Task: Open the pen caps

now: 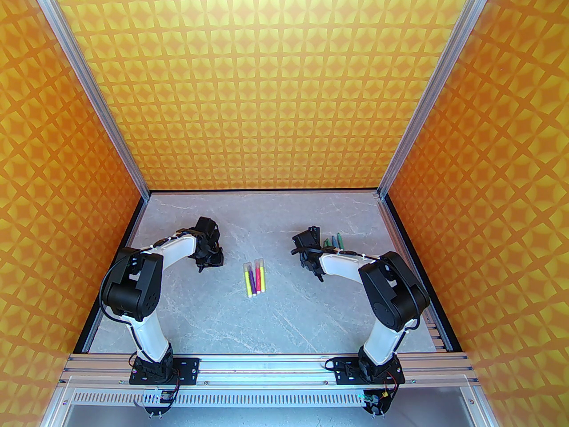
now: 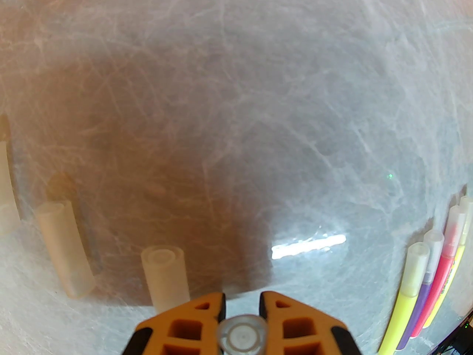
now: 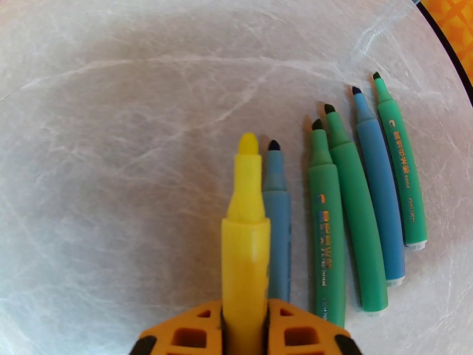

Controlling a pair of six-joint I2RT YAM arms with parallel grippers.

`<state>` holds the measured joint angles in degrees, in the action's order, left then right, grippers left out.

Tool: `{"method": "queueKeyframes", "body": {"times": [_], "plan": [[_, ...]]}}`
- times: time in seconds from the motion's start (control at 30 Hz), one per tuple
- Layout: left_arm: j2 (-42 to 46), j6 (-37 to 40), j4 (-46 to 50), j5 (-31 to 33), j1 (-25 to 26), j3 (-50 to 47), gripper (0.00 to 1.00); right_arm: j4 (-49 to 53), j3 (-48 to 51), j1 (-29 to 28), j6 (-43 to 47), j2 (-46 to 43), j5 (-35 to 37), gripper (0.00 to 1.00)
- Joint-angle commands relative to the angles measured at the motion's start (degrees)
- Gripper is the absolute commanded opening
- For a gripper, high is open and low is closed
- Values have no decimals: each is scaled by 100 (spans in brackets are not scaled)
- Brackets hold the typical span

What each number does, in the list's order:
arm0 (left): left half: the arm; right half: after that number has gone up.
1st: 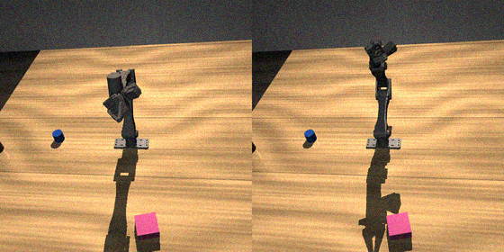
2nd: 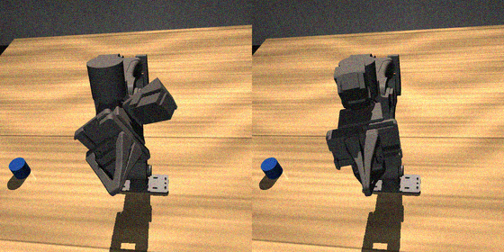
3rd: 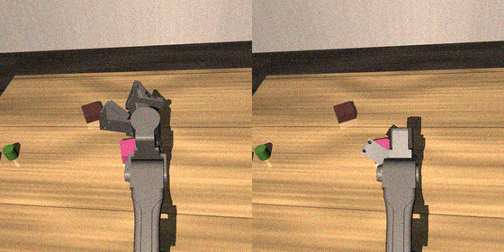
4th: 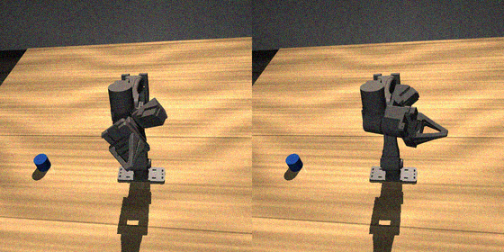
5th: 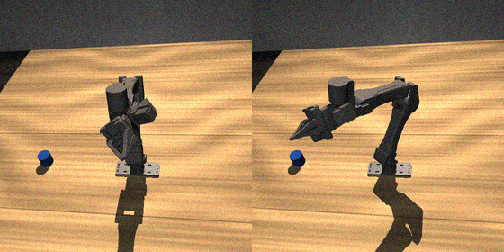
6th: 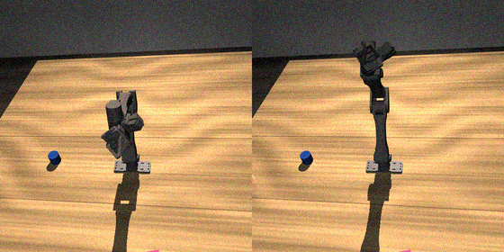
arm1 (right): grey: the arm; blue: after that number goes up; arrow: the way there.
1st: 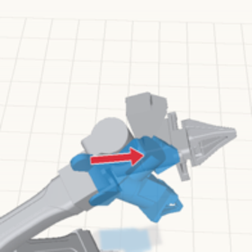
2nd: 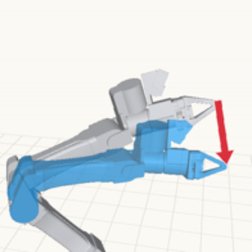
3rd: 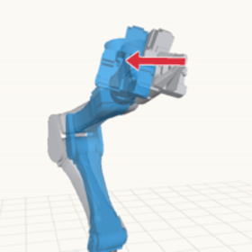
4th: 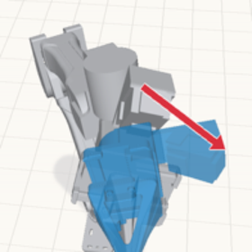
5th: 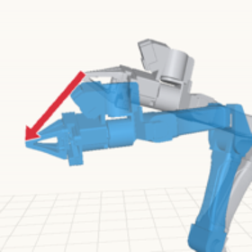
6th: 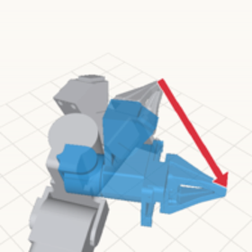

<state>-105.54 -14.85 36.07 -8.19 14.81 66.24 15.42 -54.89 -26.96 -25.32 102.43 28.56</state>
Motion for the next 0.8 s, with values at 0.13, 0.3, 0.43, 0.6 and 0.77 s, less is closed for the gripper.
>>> {"method": "queueKeyframes", "body": {"times": [0.13,0.3,0.43,0.6,0.77], "plan": [[-170,122,139,121,48,155,20,250,-264,33,-132,193,18,5],[-139,123,144,121,58,127,24,337,-323,30,-140,265,-8,10],[-118,131,143,121,61,123,25,379,-338,38,-163,276,-33,11],[-105,140,153,116,61,113,26,411,-338,39,-176,294,-85,15],[-72,158,157,124,61,102,26,442,-351,35,-200,277,-99,15]]}}
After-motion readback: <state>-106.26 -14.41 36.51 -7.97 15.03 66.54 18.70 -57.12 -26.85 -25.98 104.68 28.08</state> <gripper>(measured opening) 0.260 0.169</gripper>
